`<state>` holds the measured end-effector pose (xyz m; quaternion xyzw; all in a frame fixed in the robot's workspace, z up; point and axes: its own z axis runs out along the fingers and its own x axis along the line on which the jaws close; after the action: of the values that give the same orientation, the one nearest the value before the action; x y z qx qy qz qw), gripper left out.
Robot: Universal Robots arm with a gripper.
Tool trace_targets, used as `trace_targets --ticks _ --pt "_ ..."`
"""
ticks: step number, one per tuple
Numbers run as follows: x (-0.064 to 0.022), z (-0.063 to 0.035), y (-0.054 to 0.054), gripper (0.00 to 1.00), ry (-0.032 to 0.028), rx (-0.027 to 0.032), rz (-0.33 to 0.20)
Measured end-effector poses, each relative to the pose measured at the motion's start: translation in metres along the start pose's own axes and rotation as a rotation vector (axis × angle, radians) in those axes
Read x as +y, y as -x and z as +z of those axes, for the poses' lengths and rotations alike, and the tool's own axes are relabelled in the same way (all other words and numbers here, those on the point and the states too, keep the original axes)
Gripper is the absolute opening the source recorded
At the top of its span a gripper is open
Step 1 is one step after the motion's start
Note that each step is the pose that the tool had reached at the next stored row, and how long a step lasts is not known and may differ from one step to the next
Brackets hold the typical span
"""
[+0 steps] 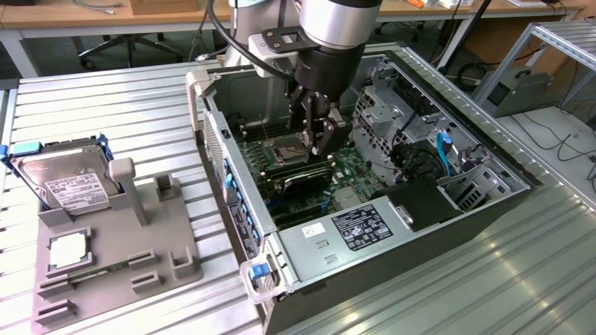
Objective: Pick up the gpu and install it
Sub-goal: 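Press down on the gpu until it lock into place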
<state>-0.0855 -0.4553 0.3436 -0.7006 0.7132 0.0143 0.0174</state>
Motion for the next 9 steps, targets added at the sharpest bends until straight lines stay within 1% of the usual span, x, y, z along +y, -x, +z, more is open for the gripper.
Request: trace_targets --ticks 1,3,5,8,9 --pt "0.0 0.0 0.0 0.69 0.0 0.0 0.0" --pt "0.0 0.0 0.0 0.55 0.0 0.0 0.0" --pt "0.0 0.0 0.0 0.55 0.0 0.0 0.0" --pt "0.0 0.0 0.0 0.37 0.0 0.0 0.0" --pt "0.0 0.0 0.0 0.37 0.0 0.0 0.0"
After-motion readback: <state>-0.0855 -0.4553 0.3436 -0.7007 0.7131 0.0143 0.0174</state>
